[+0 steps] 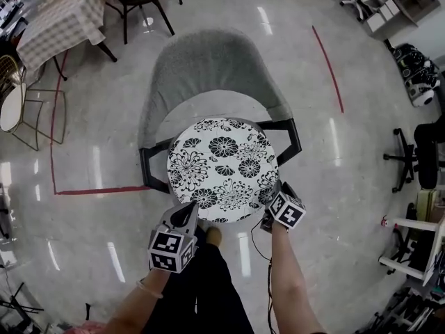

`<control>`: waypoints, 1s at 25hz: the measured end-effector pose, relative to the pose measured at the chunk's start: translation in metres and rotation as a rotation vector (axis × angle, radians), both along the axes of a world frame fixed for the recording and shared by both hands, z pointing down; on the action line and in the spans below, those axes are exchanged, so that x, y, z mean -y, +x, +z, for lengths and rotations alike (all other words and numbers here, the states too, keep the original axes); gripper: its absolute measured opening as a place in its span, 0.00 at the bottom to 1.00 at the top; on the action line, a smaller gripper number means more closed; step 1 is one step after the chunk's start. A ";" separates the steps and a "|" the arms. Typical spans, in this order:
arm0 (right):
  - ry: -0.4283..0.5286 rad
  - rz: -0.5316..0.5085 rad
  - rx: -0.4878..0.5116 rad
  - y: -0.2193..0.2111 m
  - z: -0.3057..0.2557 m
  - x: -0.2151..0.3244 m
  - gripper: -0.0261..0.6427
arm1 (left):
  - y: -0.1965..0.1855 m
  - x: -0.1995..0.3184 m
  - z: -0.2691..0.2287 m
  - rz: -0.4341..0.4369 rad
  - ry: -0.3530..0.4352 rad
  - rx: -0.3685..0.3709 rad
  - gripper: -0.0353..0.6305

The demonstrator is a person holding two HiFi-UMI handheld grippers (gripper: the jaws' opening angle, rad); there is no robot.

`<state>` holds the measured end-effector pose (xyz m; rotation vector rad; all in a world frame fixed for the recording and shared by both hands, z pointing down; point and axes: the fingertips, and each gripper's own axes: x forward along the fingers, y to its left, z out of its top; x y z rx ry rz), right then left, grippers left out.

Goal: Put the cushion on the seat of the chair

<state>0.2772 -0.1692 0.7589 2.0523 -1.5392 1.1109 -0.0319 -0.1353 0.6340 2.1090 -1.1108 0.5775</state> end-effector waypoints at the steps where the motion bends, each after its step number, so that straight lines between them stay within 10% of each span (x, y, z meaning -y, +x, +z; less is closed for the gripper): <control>1: 0.006 0.008 0.012 -0.003 -0.008 -0.005 0.16 | 0.001 -0.001 -0.007 0.004 0.008 0.005 0.09; 12: 0.247 -0.199 0.185 -0.086 -0.164 -0.025 0.04 | 0.017 -0.004 -0.106 0.081 0.118 -0.028 0.09; 25: 0.486 -0.186 0.336 -0.162 -0.312 -0.078 0.03 | 0.005 -0.042 -0.173 0.066 0.174 -0.065 0.09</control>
